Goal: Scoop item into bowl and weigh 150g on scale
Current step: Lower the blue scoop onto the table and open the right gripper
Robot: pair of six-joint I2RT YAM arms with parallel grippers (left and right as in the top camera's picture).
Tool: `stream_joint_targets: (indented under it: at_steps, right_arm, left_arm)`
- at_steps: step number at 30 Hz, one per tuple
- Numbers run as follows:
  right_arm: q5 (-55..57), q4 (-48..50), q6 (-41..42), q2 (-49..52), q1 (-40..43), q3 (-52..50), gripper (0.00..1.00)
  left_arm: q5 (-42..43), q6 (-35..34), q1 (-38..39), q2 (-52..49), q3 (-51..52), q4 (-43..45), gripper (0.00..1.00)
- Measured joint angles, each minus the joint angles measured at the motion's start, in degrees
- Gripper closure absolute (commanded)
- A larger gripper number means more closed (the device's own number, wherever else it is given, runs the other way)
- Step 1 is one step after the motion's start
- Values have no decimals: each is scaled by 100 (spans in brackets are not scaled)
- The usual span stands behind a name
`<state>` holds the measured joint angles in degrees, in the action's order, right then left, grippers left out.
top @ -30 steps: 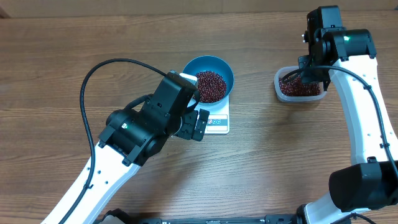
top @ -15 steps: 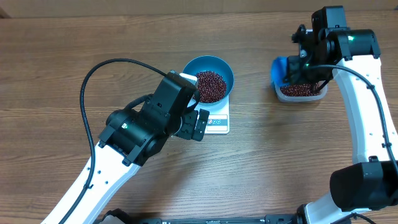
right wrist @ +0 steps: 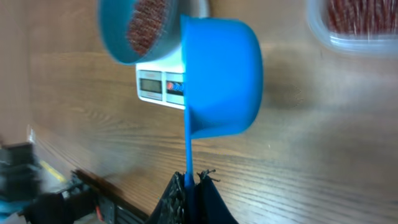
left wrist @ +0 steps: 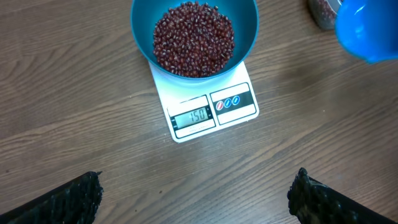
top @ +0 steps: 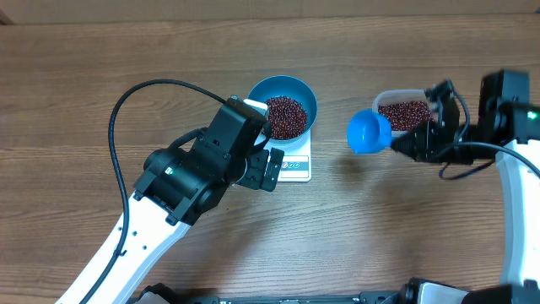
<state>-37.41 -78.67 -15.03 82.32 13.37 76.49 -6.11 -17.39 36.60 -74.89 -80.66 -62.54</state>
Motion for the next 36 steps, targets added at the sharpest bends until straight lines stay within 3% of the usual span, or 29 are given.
stream_joint_targets:
  at_steps: [6, 15, 17, 18, 19, 20, 23, 24, 26, 33, 36]
  right_arm:
    - [-129, 170, 22, 90, 678, -997, 96]
    - [-149, 520, 153, 94, 728, -1853, 96]
    - [-133, 522, 275, 109, 728, -1875, 81]
    - [-136, 533, 339, 111, 728, -1875, 62]
    - [-131, 549, 391, 111, 728, -1875, 52]
    - [-133, 535, 459, 114, 728, -1875, 35]
    - [-136, 555, 531, 116, 728, -1875, 33]
    - [-136, 544, 555, 116, 728, -1875, 22]
    - [-131, 535, 614, 120, 728, -1875, 15]
    - [168, 522, 1182, 122, 728, -1875, 13]
    - [544, 525, 1622, 122, 728, -1875, 20]
  left_arm:
    - [2, 0, 0, -2, 0, 0, 0]
    - [2, 0, 0, -46, 0, 0, 0]
    - [2, 0, 0, -46, 0, 0, 0]
    - [2, 0, 0, -46, 0, 0, 0]
    - [2, 0, 0, -48, 0, 0, 0]
    - [2, 0, 0, -50, 0, 0, 0]
    - [2, 0, 0, -50, 0, 0, 1]
    - [2, 0, 0, -50, 0, 0, 0]
    - [2, 0, 0, -50, 0, -2, 0]
    - [2, 0, 0, -50, 0, 0, 0]
    - [2, 0, 0, -50, 0, 0, 0]
